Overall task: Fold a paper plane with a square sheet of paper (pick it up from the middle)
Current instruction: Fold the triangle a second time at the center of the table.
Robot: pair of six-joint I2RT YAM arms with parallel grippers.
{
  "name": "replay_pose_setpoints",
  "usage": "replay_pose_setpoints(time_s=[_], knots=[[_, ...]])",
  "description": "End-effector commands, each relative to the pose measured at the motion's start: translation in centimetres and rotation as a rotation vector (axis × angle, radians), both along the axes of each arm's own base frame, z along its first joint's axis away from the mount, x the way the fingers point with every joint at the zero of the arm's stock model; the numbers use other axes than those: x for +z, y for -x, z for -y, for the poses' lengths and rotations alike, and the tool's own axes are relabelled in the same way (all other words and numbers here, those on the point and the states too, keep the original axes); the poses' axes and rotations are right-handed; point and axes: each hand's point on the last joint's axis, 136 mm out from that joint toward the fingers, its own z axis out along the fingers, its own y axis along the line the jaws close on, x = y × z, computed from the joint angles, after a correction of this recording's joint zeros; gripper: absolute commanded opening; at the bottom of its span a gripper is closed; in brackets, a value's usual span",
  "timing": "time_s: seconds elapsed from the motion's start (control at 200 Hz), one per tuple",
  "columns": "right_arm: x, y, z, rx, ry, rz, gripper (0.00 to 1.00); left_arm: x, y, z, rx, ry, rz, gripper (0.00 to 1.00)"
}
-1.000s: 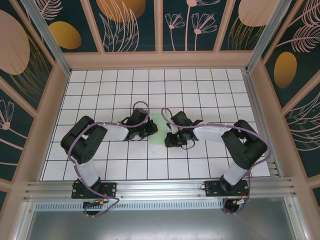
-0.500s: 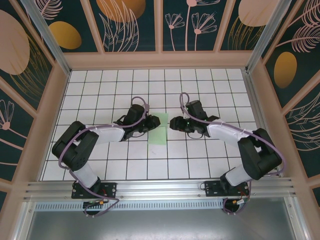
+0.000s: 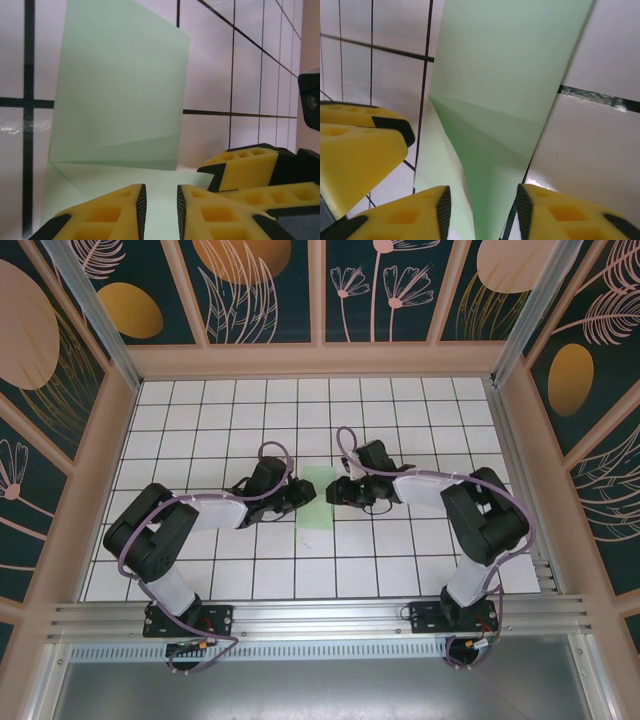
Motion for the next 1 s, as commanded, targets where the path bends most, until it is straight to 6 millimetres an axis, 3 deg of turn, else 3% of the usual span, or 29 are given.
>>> replay_pose_setpoints(time_s=[0.0, 0.195, 0.515, 0.766, 0.801, 0.926, 0.941, 0.996], knots=[[0.0, -0.8, -0.9, 0.018, -0.027, 0.01, 0.31, -0.1, 0.0, -0.5, 0.034, 0.004, -0.008, 0.28], [-1.3, -1.2, -0.1, -0.039, 0.016, -0.012, 0.12, -0.5, 0.4, -0.6, 0.041, 0.012, -0.029, 0.31], [-2.1, -1.3, 0.6, -0.095, 0.017, -0.042, 0.06, -0.8, 0.8, -0.4, 0.043, 0.039, -0.07, 0.4], [-2.2, -0.6, 0.6, -0.124, -0.025, -0.077, 0.03, -1.1, 0.6, -0.3, 0.049, 0.029, -0.086, 0.41], [-2.3, -1.3, 1.5, -0.16, -0.029, -0.082, 0.03, -1.1, 0.5, -0.3, 0.05, 0.025, -0.085, 0.42], [-2.3, -1.3, 1.8, -0.175, -0.042, -0.09, 0.03, -0.9, 0.3, 0.0, 0.046, 0.032, -0.083, 0.42], [-2.4, -1.3, 1.9, -0.175, -0.04, -0.093, 0.03, -1.8, 0.5, -0.1, 0.046, 0.019, -0.102, 0.42], [-2.4, -1.3, 1.9, -0.177, -0.038, -0.095, 0.03, -1.8, 0.2, 0.1, 0.044, 0.019, -0.103, 0.42]])
